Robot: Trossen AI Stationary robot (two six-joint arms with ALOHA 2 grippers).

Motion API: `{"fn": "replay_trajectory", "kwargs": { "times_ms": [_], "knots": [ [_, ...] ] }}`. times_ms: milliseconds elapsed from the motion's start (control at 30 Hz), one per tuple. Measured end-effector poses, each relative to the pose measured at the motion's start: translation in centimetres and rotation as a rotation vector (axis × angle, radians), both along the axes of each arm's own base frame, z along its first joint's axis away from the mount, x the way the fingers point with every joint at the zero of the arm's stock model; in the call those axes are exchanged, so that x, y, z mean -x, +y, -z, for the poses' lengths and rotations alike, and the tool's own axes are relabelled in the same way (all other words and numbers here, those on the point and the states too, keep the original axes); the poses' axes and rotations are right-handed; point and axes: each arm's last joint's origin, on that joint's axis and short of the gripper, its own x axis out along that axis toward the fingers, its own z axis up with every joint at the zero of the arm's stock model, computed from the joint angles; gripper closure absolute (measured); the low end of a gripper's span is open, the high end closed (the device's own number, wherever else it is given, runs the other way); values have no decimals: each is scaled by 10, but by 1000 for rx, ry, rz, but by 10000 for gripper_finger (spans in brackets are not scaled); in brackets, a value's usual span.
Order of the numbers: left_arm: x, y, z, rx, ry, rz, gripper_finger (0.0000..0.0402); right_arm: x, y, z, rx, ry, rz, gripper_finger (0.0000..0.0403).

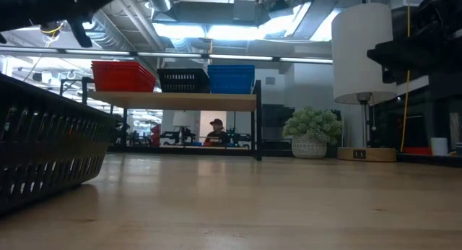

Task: Stack baskets on shelf by color
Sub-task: Stack the black bin on top of the stacked black bins on the shelf

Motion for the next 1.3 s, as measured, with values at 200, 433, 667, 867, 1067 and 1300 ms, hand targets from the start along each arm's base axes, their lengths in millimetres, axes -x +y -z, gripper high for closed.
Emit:
{"fn": "replay_trajectory", "kwargs": {
  "times_ms": [200, 433, 667, 867, 1067, 1300],
  "knots": [
    [-20, -9, -14, 2, 300, 374, 401, 0, 0, 0, 0, 0, 0, 308],
    [-77, -16, -15, 120, 902, 434, 401, 0, 0, 0, 0, 0, 0, 308],
    [-131, -44, -24, -337, 1166, 554, 401, 0, 0, 0, 1, 0, 0, 308],
    [-151, -72, -29, -374, 1330, 653, 401, 0, 0, 0, 2, 0, 0, 308],
    [-157, -85, -16, 56, 1507, 657, 377, 0, 0, 0, 2, 0, 0, 308],
    [-161, -117, 19, 146, 1690, 753, 314, 0, 0, 0, 2, 0, 0, 308]
  ]
}}
